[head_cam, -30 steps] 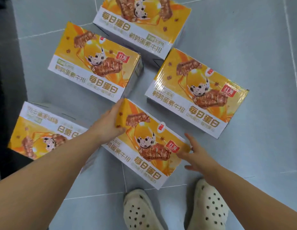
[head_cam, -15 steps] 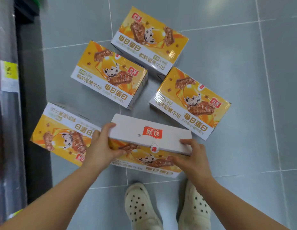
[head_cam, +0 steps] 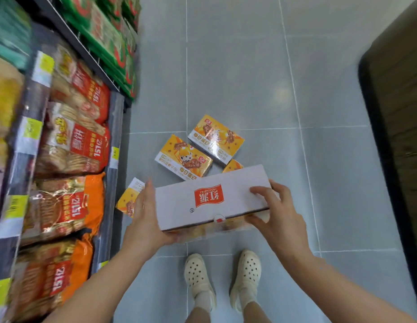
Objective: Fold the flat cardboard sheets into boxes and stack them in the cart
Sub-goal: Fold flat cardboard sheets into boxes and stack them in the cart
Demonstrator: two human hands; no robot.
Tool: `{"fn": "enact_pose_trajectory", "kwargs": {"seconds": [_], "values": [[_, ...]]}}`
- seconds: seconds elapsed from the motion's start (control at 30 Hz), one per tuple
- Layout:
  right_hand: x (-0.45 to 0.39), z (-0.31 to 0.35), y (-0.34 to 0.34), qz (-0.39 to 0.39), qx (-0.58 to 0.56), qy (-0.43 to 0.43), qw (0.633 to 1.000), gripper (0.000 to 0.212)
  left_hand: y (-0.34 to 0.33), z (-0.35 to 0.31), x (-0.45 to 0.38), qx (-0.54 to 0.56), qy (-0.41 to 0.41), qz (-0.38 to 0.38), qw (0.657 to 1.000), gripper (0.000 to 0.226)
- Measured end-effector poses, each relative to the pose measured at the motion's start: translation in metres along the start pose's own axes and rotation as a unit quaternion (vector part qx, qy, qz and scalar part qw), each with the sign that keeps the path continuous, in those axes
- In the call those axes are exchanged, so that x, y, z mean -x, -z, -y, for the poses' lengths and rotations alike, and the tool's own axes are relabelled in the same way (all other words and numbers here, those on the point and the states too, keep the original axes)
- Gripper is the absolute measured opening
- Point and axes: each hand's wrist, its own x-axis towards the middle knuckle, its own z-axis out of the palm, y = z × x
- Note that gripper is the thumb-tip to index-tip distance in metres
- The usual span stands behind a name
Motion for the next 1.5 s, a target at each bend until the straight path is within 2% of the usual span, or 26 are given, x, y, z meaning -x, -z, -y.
{"fn": "enact_pose_trajectory", "kwargs": {"seconds": [0.13,0.23,0.33,0.47,0.57,0.63,0.73,0.83,0.93,1.07,1.23,1.4,1.5], "values": [[0.044,0.050,0.075,-0.022,0.027,0.075,0.997,0.049,0.073,-0.040,0.052,-0.032,-0.035,0.015,0.999,0.120],[0.075,0.079,0.117,-0.038,0.044,0.123,0.991,0.050,0.118,-0.067,0.089,-0.019,-0.051,-0.001,0.999,0.100],[0.104,0.114,0.162,-0.063,0.082,0.146,0.984,0.059,0.165,-0.090,0.130,-0.038,-0.082,-0.039,0.995,0.096],[0.121,0.147,0.208,-0.033,0.170,0.164,0.971,0.095,0.203,-0.108,0.165,-0.077,-0.108,-0.121,0.984,0.089],[0.135,0.171,0.231,0.000,0.216,0.229,0.949,0.119,0.229,-0.113,0.188,-0.098,-0.148,-0.159,0.971,0.088],[0.139,0.181,0.238,0.011,0.257,0.256,0.932,0.121,0.238,-0.114,0.199,-0.100,-0.145,-0.160,0.971,0.088],[0.142,0.193,0.244,0.003,0.307,0.273,0.912,0.109,0.249,-0.112,0.215,-0.115,-0.143,-0.176,0.967,0.089],[0.142,0.205,0.246,0.011,0.313,0.308,0.898,0.101,0.255,-0.106,0.231,-0.125,-0.123,-0.195,0.965,0.092],[0.142,0.217,0.250,0.020,0.318,0.355,0.879,0.102,0.257,-0.097,0.247,-0.128,-0.092,-0.223,0.962,0.096],[0.140,0.234,0.252,0.035,0.325,0.438,0.837,0.102,0.253,-0.086,0.279,-0.086,-0.066,-0.253,0.961,0.095],[0.139,0.250,0.245,0.092,0.346,0.547,0.757,0.108,0.214,-0.076,0.336,-0.023,0.014,-0.327,0.945,0.090],[0.173,0.258,0.223,0.150,0.377,0.643,0.649,0.114,0.149,-0.066,0.412,0.029,0.131,-0.386,0.913,0.098],[0.204,0.259,0.207,0.154,0.414,0.686,0.579,0.111,0.113,-0.066,0.455,0.035,0.230,-0.382,0.895,0.108]]}}
